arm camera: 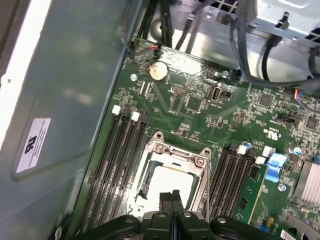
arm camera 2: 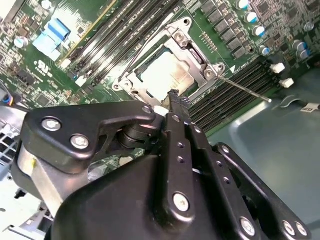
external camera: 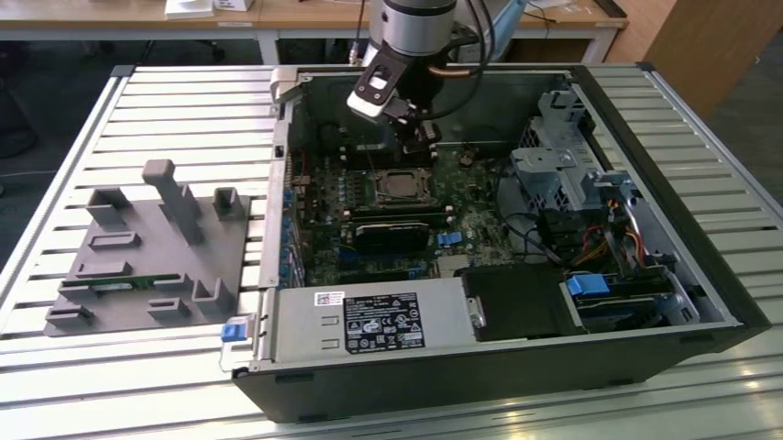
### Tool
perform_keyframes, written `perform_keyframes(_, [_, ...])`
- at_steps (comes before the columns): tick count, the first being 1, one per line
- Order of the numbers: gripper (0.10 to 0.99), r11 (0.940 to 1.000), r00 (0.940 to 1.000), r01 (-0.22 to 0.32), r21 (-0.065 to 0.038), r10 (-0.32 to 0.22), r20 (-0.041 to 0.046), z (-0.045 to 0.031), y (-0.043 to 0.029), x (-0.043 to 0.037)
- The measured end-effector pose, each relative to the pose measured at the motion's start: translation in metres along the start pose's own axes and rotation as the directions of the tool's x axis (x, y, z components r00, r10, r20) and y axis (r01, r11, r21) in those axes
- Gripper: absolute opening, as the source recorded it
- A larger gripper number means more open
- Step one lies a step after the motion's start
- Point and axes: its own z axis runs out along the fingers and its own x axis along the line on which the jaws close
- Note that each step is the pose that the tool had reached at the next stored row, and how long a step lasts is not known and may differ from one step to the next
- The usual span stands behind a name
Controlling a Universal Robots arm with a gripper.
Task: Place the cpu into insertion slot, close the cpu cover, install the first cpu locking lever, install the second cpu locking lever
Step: 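Install the first cpu locking lever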
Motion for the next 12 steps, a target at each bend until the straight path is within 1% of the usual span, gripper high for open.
perform_keyframes(12, [0.106,0.9982,0.9982,0.06,0.0,-0.06,-0.0009,0.0,0.0,0.0])
